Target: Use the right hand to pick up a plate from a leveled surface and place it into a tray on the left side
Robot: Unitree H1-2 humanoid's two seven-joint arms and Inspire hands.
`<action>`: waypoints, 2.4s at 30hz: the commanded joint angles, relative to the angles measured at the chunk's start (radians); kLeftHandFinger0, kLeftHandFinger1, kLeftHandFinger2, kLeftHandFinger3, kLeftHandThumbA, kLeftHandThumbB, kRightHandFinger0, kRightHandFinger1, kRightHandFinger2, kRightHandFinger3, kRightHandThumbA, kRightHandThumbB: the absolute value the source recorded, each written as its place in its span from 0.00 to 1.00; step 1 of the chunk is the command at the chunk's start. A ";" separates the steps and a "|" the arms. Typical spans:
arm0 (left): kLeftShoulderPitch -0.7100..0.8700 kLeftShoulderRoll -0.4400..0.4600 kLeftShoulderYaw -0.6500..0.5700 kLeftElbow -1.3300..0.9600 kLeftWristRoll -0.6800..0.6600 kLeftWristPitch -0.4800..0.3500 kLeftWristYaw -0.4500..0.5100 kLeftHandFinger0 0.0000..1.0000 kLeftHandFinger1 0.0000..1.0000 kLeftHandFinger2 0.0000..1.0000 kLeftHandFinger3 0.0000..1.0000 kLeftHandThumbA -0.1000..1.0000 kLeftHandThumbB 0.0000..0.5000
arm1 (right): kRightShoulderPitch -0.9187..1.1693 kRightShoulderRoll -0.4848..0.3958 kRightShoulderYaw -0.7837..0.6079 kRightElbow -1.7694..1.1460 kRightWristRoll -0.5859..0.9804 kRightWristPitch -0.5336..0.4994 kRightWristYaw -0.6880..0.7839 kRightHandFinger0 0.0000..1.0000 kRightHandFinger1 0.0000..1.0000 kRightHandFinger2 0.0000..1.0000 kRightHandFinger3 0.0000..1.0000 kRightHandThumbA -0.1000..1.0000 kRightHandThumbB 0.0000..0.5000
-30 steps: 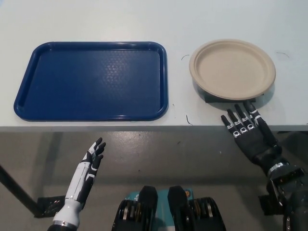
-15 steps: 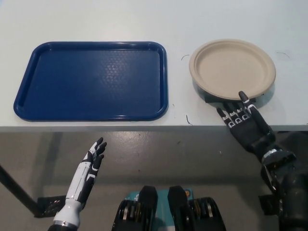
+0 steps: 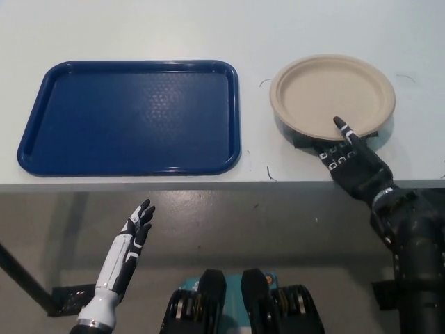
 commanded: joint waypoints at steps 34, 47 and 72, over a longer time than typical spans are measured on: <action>-0.053 0.027 0.001 -0.011 -0.017 -0.053 -0.008 1.00 1.00 1.00 1.00 1.00 0.23 | 0.227 -0.096 0.252 -0.858 0.140 0.014 -0.410 0.00 0.25 0.57 1.00 0.00 0.00; -0.052 0.029 -0.001 -0.012 -0.007 -0.046 -0.005 1.00 1.00 1.00 1.00 1.00 0.27 | 0.186 -0.105 0.371 -0.891 0.187 0.014 -0.493 0.00 0.27 0.58 1.00 0.00 0.00; -0.062 0.033 -0.005 -0.017 -0.012 -0.047 -0.018 1.00 1.00 1.00 1.00 1.00 0.29 | -0.226 0.194 0.394 -0.168 -0.086 0.012 -0.257 0.00 0.11 0.63 1.00 0.00 0.14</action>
